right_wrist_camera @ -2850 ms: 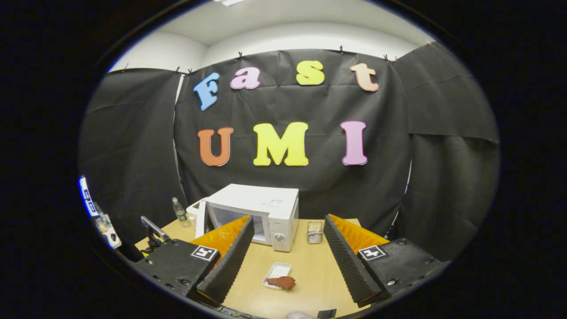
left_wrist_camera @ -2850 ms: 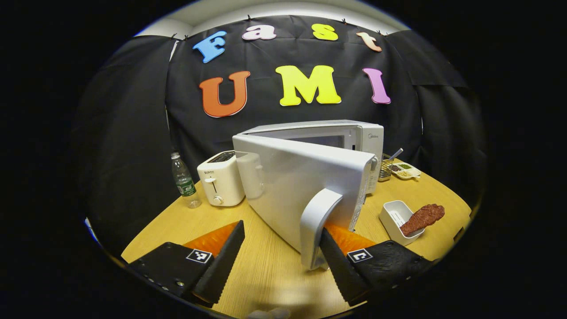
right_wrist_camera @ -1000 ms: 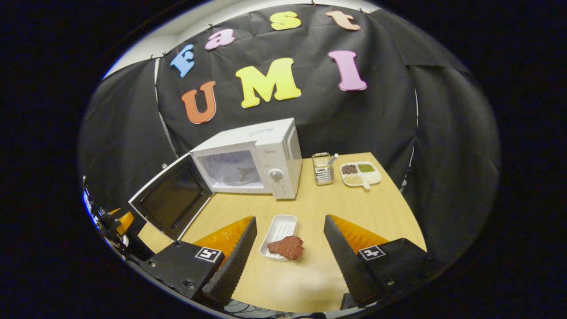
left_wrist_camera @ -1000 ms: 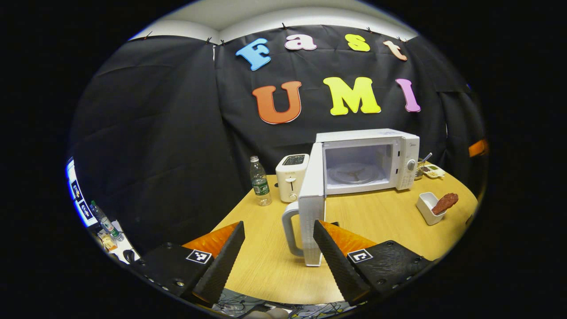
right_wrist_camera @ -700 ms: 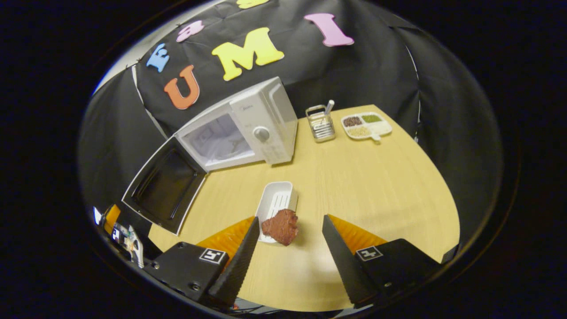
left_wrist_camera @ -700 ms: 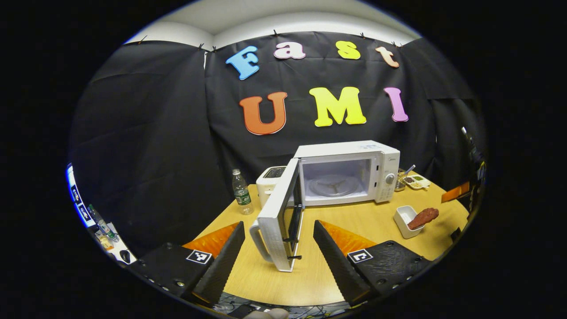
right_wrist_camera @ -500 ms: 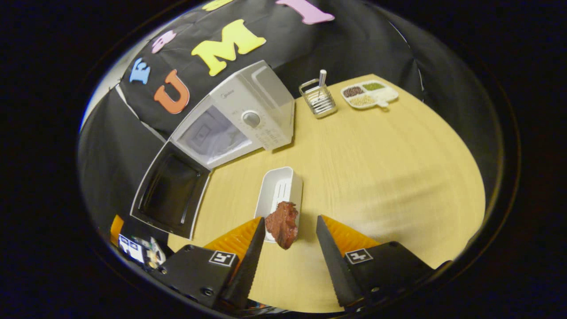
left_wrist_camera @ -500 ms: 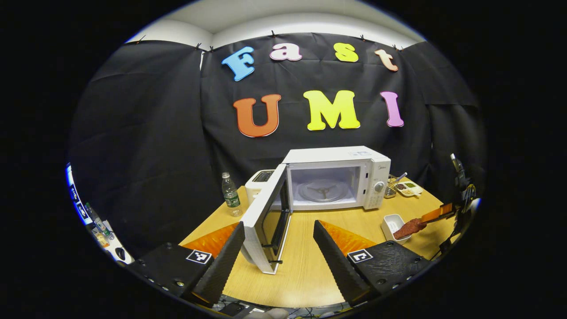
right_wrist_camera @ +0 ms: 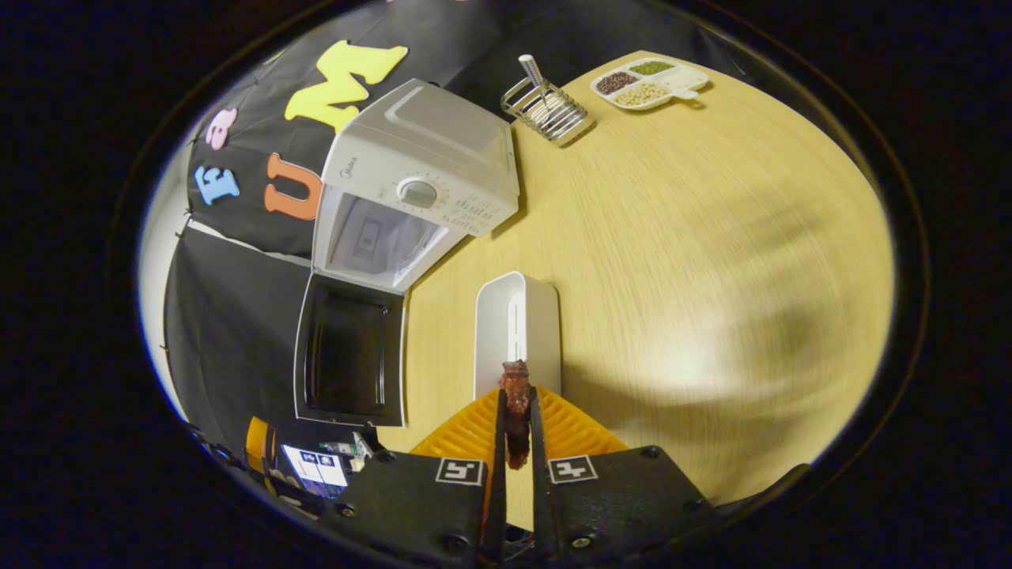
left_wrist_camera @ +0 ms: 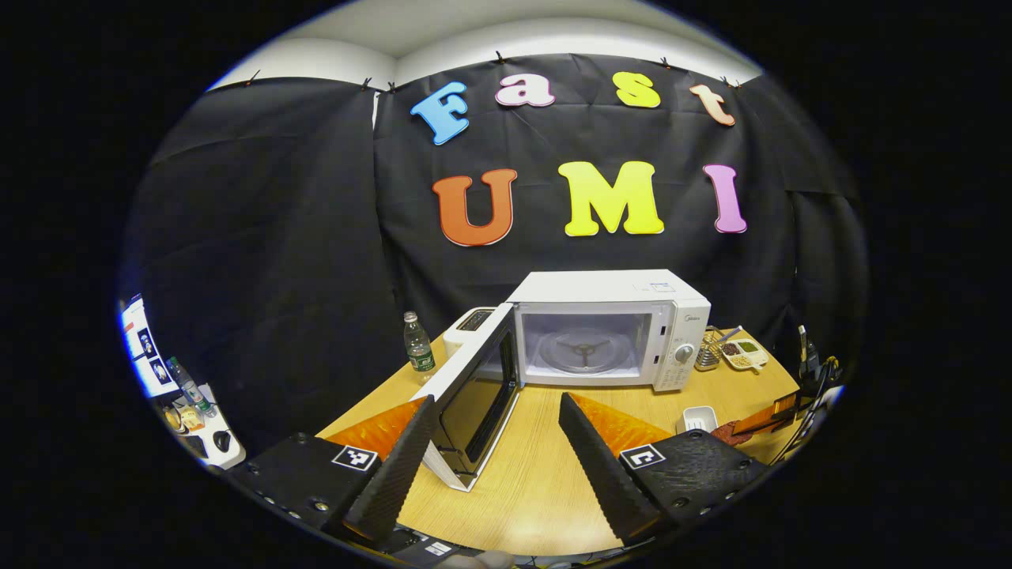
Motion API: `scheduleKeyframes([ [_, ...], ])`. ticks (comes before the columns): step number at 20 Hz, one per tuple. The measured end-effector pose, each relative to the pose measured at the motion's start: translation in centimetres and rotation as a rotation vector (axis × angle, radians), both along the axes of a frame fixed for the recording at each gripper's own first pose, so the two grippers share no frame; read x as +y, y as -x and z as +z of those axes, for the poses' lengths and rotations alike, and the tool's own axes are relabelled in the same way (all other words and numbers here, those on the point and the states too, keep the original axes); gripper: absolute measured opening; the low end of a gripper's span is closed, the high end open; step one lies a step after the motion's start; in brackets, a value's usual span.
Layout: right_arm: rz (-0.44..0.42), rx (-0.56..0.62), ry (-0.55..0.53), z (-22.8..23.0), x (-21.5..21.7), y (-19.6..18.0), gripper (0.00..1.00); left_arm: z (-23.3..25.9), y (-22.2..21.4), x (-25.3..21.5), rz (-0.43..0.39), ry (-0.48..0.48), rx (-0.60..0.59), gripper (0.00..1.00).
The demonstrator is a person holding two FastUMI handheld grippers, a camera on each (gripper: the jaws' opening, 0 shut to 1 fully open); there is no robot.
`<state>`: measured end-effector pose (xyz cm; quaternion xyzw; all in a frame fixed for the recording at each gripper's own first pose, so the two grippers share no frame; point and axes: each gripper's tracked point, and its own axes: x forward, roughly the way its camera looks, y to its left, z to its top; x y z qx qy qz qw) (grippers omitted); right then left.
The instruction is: Open the microwave oven with the left hand, put the food in, and close the microwave oven.
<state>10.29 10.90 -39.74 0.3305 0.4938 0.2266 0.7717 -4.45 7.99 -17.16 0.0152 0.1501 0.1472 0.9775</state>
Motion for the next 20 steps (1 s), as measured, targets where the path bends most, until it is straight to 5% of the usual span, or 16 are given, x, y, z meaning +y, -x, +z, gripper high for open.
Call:
scheduleKeyframes([
  [3,0.040,0.006,-0.015,1.3,-0.4,-0.2,0.14,0.7,0.3,-0.8,0.029,-0.033,0.008,0.95],
  [4,0.054,0.003,-0.023,1.9,-0.5,-0.3,0.05,0.8,0.3,-1.1,0.031,-0.042,0.007,0.95],
  [8,0.049,-0.069,-0.060,6.2,-0.8,-1.3,0.04,1.3,-0.5,-2.4,-0.002,-0.064,-0.006,0.95],
  [9,0.048,-0.094,-0.067,7.6,-0.5,-1.6,0.12,1.4,-0.8,-2.6,-0.020,-0.064,-0.008,0.95],
  [11,0.051,-0.154,-0.062,10.1,0.4,-2.0,0.11,1.6,-2.0,-2.7,-0.054,-0.055,-0.019,0.95],
  [20,-0.202,-0.353,-0.125,16.8,10.5,-5.6,0.11,2.6,-6.3,-1.3,-0.323,-0.071,-0.062,0.95],
])
